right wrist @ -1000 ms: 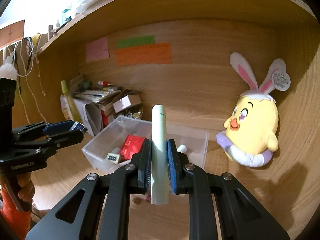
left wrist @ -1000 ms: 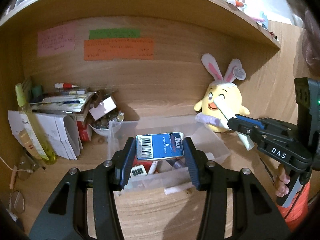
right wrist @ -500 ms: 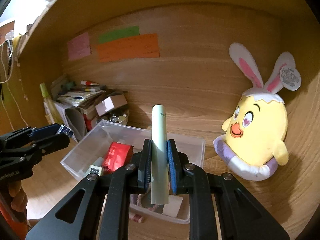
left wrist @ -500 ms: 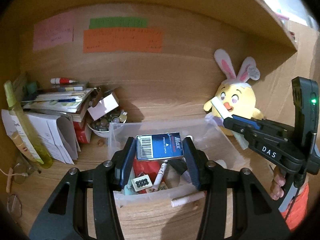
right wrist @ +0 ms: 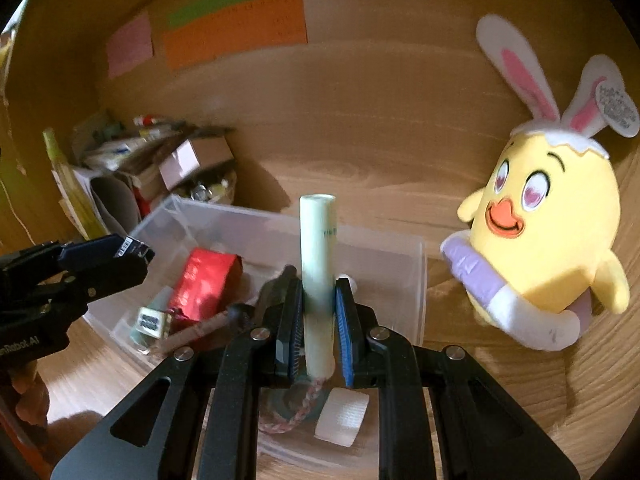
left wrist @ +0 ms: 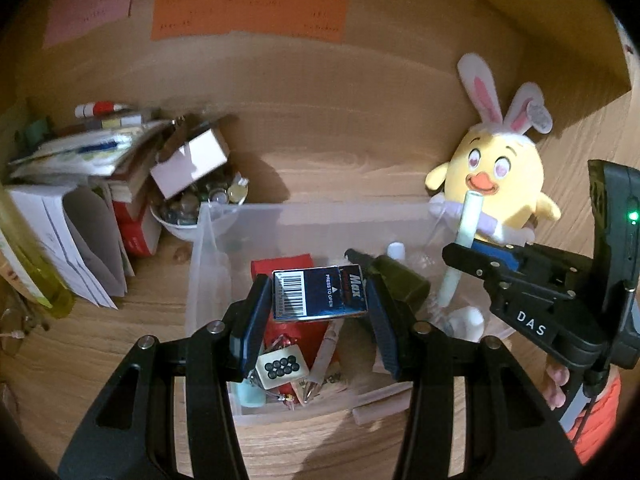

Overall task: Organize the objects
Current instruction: 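Carry the blue card and pale green tube over the clear box, then lower the card and tube into the box and open both tools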

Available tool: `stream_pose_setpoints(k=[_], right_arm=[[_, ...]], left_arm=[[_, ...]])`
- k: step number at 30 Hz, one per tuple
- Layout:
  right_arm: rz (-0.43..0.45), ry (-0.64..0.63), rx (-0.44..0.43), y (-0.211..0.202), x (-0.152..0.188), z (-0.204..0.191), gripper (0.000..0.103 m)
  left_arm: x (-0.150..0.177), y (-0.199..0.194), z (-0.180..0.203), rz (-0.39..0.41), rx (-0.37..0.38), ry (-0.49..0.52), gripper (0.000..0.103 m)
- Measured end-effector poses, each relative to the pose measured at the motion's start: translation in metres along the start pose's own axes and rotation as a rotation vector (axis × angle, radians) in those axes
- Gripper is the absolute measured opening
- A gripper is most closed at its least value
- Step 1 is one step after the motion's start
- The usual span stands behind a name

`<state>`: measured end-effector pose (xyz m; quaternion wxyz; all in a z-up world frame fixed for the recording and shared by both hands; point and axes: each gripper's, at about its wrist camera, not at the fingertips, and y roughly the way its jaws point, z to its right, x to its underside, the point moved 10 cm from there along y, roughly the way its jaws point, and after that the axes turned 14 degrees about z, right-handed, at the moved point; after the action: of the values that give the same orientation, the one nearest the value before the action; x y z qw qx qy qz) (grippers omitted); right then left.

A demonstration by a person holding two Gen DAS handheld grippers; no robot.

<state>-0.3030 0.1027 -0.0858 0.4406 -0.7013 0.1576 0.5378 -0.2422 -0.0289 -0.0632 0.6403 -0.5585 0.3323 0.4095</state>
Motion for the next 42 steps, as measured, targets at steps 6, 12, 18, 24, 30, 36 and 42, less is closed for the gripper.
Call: stream_pose_setpoints(k=[6, 12, 18, 24, 30, 36, 42], right_arm=[[-0.036, -0.024, 0.022, 0.006, 0.011, 0.001, 0.014], [-0.063, -0.055, 0.019, 0.012, 0.021, -0.007, 0.014], [-0.071, -0.051, 0.005, 0.011, 0.021, -0.011, 0.017], [-0.046, -0.052, 0.017, 0.003, 0.016, -0.01, 0.033], [0.008, -0.047, 0.03, -0.017, 0.002, -0.009, 0.048], [0.069, -0.045, 0.015, -0.046, -0.008, -0.012, 0.059], [0.075, -0.038, -0.024, -0.07, 0.001, -0.018, 0.06]], left_arm=[[0.01, 0.01, 0.0, -0.031, 0.001, 0.011, 0.048], [0.015, 0.014, 0.001, -0.046, -0.005, 0.027, 0.048], [0.012, 0.008, 0.002, -0.04, -0.007, 0.027, 0.053], [0.006, -0.006, 0.002, -0.017, -0.018, 0.021, 0.069], [-0.005, -0.028, -0.002, 0.026, -0.029, 0.016, 0.077], [-0.007, -0.05, -0.005, 0.057, -0.046, 0.042, 0.082], [0.005, -0.066, -0.004, 0.052, -0.03, 0.045, 0.083]])
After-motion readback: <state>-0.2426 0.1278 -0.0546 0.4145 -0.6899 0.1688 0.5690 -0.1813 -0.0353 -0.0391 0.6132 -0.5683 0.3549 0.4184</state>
